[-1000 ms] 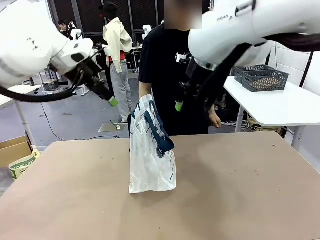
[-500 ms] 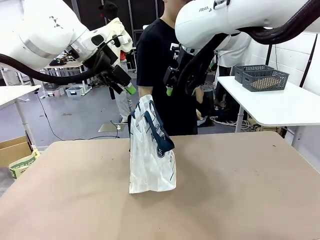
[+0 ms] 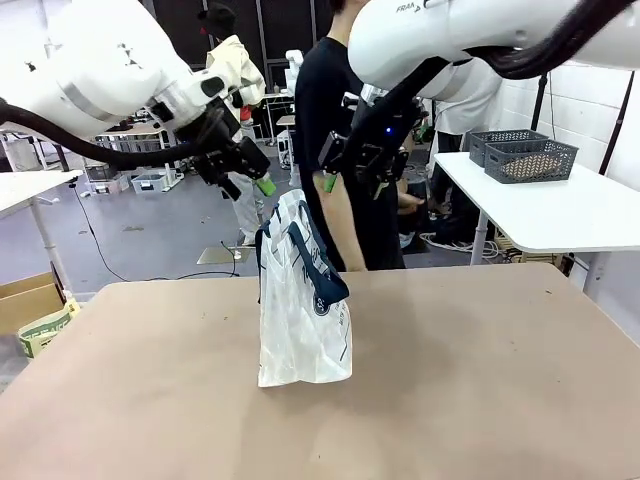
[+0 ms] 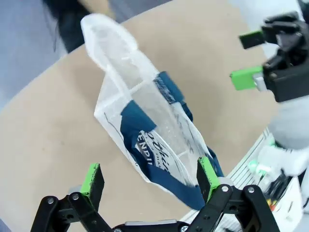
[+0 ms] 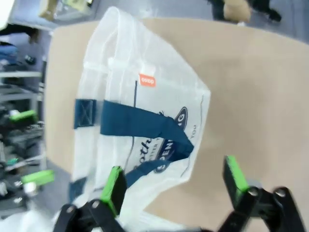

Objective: Transfer purchased items from the store into the shopping bag.
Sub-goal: Open the Reusable shopping bag in the center of the table.

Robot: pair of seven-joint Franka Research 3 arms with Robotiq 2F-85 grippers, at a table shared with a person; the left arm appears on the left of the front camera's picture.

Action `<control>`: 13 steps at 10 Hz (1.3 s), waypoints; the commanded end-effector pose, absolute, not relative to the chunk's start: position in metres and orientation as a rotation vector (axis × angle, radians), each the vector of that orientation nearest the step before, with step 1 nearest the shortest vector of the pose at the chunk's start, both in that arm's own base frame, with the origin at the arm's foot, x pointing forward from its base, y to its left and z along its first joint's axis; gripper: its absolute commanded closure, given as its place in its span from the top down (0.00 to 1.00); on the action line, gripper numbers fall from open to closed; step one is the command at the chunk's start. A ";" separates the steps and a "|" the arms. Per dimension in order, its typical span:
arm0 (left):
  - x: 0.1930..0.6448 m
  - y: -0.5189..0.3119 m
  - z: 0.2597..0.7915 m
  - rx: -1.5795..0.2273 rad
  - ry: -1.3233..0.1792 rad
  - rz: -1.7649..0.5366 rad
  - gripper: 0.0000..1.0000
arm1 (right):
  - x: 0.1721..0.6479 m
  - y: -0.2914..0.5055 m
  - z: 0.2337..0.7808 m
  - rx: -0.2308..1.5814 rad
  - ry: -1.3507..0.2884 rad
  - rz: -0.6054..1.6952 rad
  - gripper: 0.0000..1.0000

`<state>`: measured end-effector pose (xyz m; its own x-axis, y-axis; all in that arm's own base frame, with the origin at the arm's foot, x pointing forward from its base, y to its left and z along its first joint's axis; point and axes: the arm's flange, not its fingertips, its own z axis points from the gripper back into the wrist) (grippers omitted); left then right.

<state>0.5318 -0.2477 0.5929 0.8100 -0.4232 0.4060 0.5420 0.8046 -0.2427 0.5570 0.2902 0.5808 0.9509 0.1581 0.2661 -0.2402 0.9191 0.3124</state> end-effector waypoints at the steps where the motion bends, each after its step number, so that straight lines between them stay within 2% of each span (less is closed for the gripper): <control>1: 0.545 -0.265 0.609 -0.362 -0.240 -0.372 1.00 | 0.586 0.310 0.591 0.368 -0.166 0.085 1.00; 6: 0.556 -0.267 0.597 -0.399 -0.136 -0.295 1.00 | 0.633 0.352 0.580 0.333 -0.041 0.006 1.00; 7: 0.556 -0.263 0.593 -0.397 -0.137 -0.346 1.00 | 0.636 0.354 0.576 0.305 -0.073 0.048 1.00; 8: 0.551 -0.268 0.594 -0.382 -0.173 -0.315 1.00 | 0.612 0.336 0.567 0.347 -0.077 0.019 1.00; 13: 0.556 -0.270 0.583 -0.363 -0.122 -0.261 1.00 | 0.620 0.358 0.550 0.388 0.027 0.016 1.00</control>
<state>0.5547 -0.2700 0.5815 0.9466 -0.2642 0.1850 0.3139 0.8859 -0.3414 0.6180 0.3517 0.5504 0.9994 0.0240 0.0236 -0.0309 0.9305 0.3649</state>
